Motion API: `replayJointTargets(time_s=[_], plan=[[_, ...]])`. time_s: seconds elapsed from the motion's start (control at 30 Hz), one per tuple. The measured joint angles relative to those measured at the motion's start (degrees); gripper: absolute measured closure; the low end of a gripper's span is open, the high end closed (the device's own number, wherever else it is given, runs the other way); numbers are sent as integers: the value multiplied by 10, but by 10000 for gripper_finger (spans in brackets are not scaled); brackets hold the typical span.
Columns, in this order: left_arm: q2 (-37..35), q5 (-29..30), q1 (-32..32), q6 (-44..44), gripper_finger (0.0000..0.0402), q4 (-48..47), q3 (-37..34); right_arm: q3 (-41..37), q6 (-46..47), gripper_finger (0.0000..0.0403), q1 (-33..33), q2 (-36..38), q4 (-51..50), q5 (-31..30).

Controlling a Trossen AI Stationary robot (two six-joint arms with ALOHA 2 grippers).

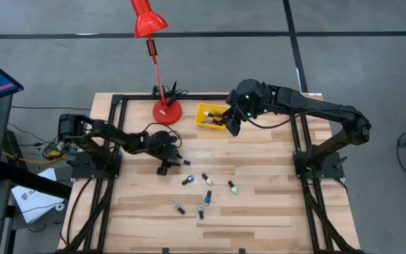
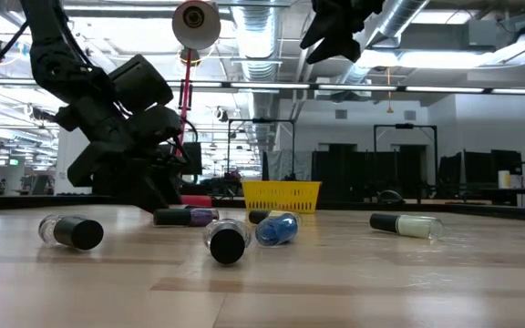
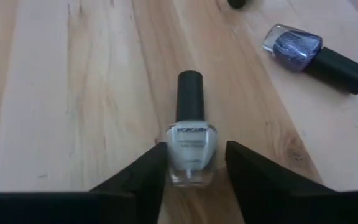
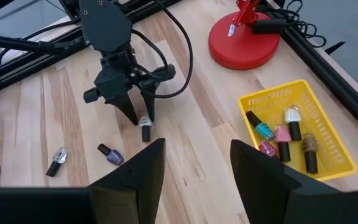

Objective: Pick & Place Nail Polish
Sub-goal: Put the top white nail polish bottle into the yellow bin

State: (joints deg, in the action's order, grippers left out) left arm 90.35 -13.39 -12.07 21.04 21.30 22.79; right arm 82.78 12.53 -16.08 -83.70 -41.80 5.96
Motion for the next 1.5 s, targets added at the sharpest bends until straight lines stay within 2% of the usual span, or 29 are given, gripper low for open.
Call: replayJointTargets(time_s=[0.17,0.27,0.43,0.57,0.7,0.9,1.0,1.1,1.33,1.5], plan=[[0,-1,0,0,300,-2,0,0,1,230,0,0,0,0],[0,2,0,-3,317,-2,0,0,1,230,0,0,0,0],[-9,21,0,-54,313,-7,0,0,7,230,6,0,0,0],[-42,69,1,-107,316,-18,-2,0,75,228,7,0,0,0],[-106,103,1,-133,318,-11,-2,0,130,211,7,0,5,0],[-223,164,1,-155,317,-2,0,0,173,165,7,-9,26,0],[-272,171,1,-155,317,-1,1,-3,182,154,11,-25,36,0],[-304,177,2,-155,317,-1,12,1,196,154,22,-53,93,3],[-308,195,4,-141,318,-1,38,-1,239,154,33,-117,196,47],[-290,207,13,-140,319,2,40,-2,260,154,32,-141,241,47]])
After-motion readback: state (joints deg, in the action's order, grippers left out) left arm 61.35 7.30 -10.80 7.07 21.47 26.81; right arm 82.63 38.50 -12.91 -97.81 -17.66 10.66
